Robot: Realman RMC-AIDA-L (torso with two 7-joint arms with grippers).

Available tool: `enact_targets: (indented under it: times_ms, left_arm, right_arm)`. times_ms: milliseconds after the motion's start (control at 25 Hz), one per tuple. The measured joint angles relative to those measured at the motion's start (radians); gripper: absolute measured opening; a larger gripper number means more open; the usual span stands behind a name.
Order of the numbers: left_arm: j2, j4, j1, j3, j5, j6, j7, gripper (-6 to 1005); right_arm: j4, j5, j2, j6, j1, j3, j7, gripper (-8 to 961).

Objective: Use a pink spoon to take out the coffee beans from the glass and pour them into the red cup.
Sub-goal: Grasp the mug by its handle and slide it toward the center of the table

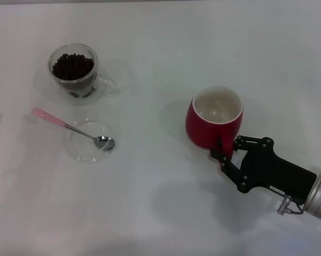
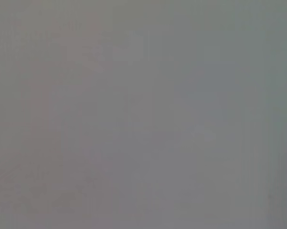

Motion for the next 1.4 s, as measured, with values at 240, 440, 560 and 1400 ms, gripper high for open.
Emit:
enact_targets:
  times_ms: [240,440,560,1400]
  left_arm:
    - [0.000,0.010,0.000,0.002,0.000,0.000,0.000,835]
    - [0.000,0.010,0.000,0.001,0.000,-0.001,0.000,835]
    - [0.000,0.010,0.000,0.001,0.000,-0.001,0.000,835]
    - [0.001,0.010,0.002,-0.001,-0.002,-0.003,0.001,835]
  right_arm:
    - [-0.018,0.000,0.000,0.004,0.002,-0.036,0.014,259]
    - [-0.022,0.000,0.000,0.007,0.003,-0.046,0.018,261]
    - [-0.019,0.002,-0.001,0.012,0.003,-0.045,0.018,262]
    - [0.013,0.026,-0.015,-0.029,-0.017,-0.027,0.036,637]
